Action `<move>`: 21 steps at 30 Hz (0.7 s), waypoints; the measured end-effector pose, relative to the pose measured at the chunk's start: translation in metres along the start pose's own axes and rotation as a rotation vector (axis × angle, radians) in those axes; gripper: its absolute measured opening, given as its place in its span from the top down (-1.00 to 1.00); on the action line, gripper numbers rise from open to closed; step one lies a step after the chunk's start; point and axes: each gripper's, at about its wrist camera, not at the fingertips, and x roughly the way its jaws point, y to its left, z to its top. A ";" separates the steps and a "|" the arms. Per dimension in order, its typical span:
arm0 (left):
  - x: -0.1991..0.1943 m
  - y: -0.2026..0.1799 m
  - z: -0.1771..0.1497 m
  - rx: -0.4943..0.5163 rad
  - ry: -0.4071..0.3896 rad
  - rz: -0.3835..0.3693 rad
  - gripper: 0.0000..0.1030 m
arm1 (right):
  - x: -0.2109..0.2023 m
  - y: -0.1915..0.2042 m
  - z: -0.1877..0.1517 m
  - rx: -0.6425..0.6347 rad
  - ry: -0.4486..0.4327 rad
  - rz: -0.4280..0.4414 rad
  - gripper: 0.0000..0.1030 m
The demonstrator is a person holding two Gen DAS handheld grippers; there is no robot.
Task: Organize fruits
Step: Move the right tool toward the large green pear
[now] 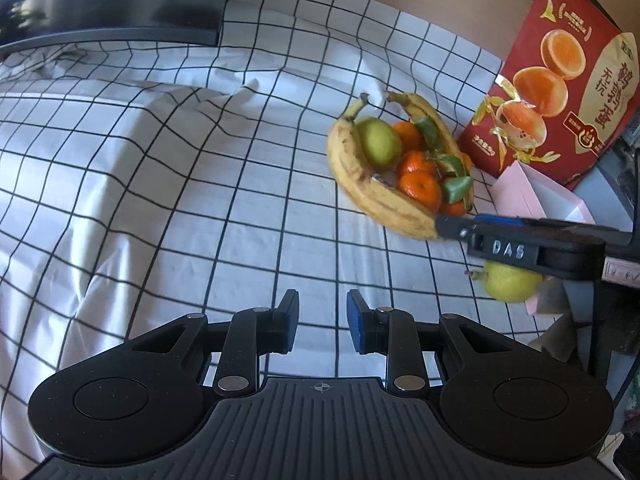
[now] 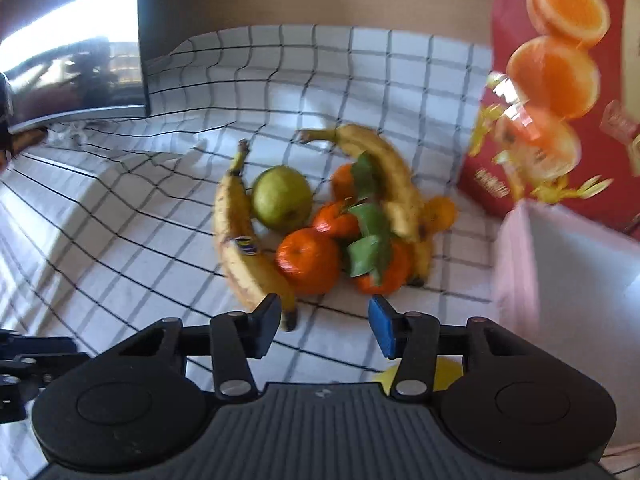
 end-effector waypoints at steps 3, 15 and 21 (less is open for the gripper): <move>0.005 0.003 0.004 -0.002 0.006 -0.001 0.43 | 0.010 0.007 -0.002 -0.021 0.025 0.030 0.05; 0.015 0.006 0.019 0.018 0.015 0.029 0.43 | 0.031 0.019 -0.006 -0.023 0.072 0.107 0.25; 0.016 0.010 0.031 0.004 -0.015 0.058 0.43 | 0.021 0.035 -0.011 -0.024 0.054 0.196 0.25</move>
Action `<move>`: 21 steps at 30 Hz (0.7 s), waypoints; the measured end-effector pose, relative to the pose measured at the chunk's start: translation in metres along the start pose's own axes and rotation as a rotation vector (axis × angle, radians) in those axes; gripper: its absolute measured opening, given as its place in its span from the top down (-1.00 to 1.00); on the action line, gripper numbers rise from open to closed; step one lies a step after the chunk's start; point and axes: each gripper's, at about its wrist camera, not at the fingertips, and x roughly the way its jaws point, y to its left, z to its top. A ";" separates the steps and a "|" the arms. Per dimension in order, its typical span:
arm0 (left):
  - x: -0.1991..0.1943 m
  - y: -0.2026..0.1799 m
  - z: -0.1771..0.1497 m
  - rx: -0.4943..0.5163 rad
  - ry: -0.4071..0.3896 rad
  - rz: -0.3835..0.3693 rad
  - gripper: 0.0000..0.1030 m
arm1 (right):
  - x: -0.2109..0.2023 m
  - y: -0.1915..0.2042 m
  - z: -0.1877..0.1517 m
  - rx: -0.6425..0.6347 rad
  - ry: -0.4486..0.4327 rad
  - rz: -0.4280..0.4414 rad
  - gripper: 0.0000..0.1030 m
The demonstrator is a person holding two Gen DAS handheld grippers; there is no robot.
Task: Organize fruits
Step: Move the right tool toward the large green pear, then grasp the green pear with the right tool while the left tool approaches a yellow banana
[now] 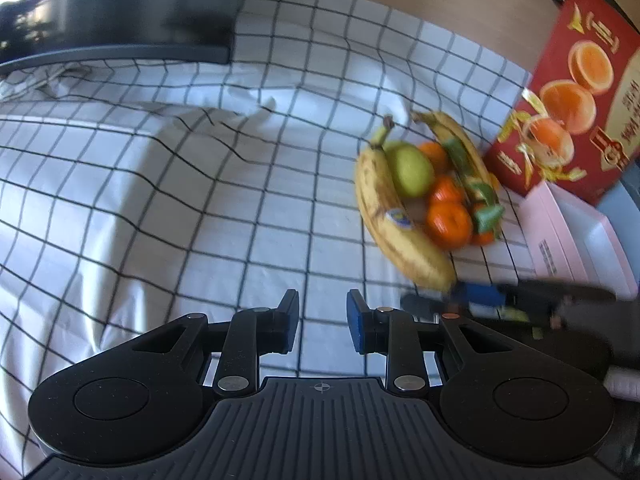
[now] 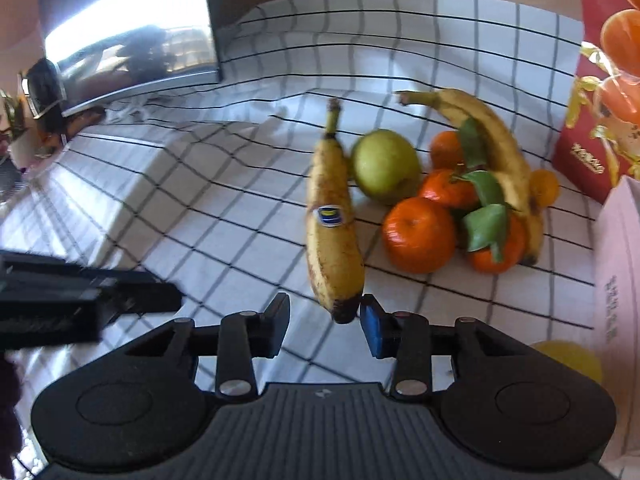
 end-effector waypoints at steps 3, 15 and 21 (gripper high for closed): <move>0.002 0.001 0.009 -0.005 -0.006 0.014 0.43 | 0.000 0.006 -0.005 0.008 0.011 0.050 0.25; 0.019 -0.045 0.042 0.133 -0.039 -0.109 0.43 | -0.046 0.010 -0.041 -0.047 -0.072 -0.019 0.24; 0.051 -0.094 0.049 0.303 -0.045 -0.200 0.42 | -0.079 -0.010 -0.067 0.007 -0.082 -0.125 0.12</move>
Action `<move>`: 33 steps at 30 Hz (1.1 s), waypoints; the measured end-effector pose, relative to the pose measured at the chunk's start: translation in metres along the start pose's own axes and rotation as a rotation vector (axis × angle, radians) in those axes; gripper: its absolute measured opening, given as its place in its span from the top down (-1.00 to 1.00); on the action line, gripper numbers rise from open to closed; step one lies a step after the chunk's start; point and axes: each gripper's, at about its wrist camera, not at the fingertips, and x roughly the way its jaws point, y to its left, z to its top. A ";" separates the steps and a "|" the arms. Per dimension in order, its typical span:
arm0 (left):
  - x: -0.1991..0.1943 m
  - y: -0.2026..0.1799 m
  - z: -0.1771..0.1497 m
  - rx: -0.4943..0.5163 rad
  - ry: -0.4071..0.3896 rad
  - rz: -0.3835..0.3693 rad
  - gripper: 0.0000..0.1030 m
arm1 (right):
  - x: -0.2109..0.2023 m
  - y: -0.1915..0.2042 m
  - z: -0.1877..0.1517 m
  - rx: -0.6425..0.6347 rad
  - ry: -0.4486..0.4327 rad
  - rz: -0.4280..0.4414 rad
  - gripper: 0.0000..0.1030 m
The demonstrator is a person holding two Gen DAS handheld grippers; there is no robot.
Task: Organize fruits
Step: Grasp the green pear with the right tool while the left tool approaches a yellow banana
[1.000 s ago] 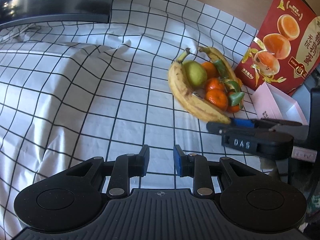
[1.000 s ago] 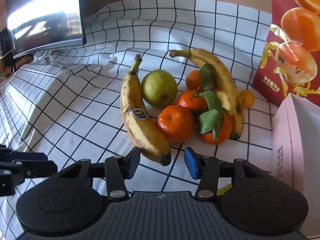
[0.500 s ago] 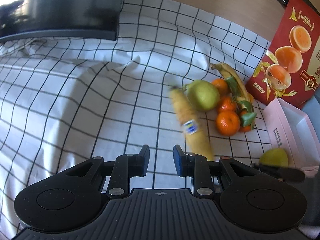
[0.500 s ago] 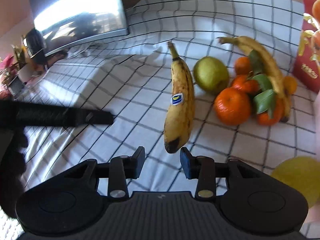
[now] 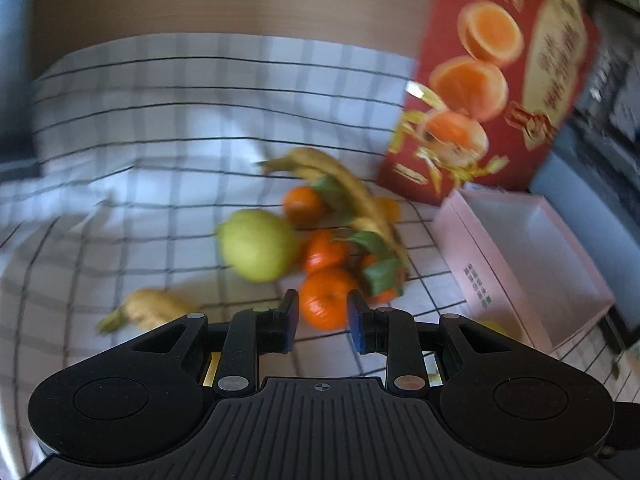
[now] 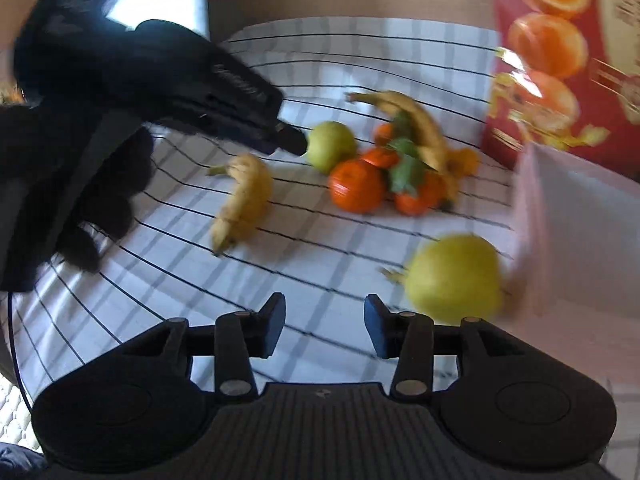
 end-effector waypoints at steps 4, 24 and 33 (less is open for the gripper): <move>0.018 -0.017 0.003 0.100 -0.004 0.060 0.41 | -0.015 -0.013 -0.017 0.035 0.002 -0.058 0.02; -0.033 -0.004 -0.034 -0.106 0.035 0.046 0.36 | -0.010 -0.003 0.002 -0.704 0.025 -0.172 -0.21; -0.069 0.044 -0.068 -0.278 -0.021 0.126 0.36 | 0.045 -0.013 0.025 -0.911 0.242 -0.123 -0.31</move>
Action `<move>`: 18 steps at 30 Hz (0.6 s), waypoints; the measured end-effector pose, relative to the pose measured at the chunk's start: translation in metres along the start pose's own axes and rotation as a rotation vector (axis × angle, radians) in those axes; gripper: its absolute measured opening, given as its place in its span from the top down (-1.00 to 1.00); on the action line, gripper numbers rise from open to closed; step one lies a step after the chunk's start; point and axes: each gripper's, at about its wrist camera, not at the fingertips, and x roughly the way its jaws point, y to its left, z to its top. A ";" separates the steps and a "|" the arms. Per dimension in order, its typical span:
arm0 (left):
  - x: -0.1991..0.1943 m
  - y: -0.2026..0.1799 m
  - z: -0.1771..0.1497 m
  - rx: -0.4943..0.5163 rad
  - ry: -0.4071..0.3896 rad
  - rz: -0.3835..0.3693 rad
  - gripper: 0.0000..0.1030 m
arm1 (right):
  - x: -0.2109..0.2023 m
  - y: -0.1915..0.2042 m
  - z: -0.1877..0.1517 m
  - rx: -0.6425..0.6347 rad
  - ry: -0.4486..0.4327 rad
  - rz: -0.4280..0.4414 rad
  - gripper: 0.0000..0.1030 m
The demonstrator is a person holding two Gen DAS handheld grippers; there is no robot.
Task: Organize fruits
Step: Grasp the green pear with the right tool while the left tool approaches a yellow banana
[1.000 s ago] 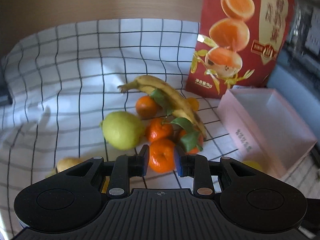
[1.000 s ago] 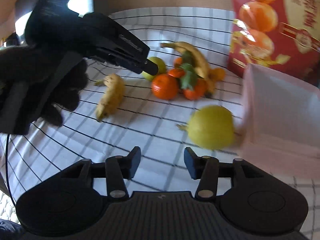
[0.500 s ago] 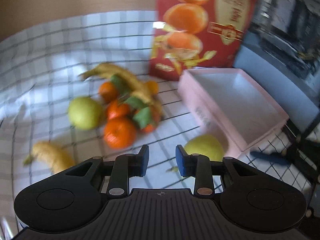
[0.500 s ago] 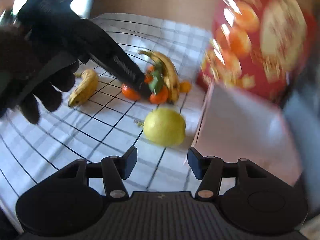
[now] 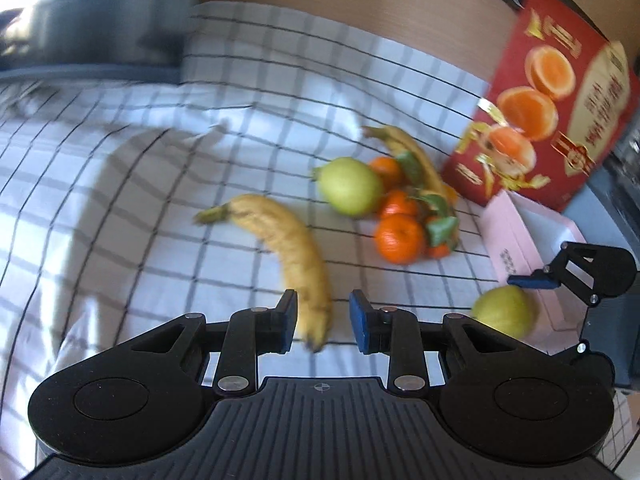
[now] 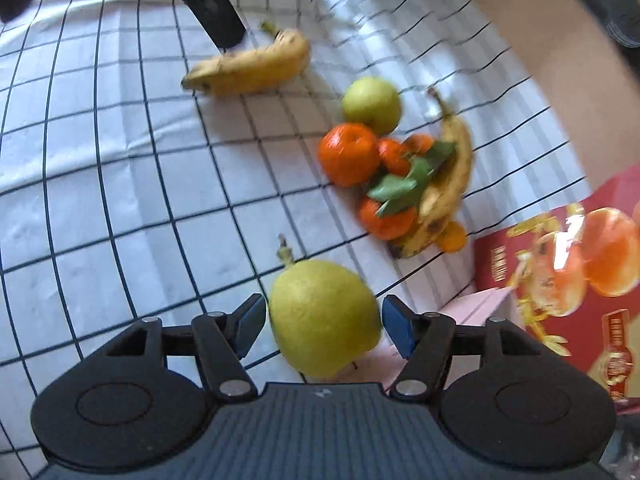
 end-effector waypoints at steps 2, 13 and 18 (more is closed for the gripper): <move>-0.001 0.012 -0.004 -0.032 0.002 0.017 0.36 | 0.006 -0.003 0.004 -0.023 0.030 0.032 -0.33; -0.005 0.019 -0.011 -0.054 0.017 0.032 0.36 | -0.009 -0.026 0.004 0.303 0.021 0.125 -0.22; -0.004 0.005 -0.012 -0.027 0.020 0.022 0.36 | -0.038 -0.021 -0.025 0.690 -0.187 0.304 -0.22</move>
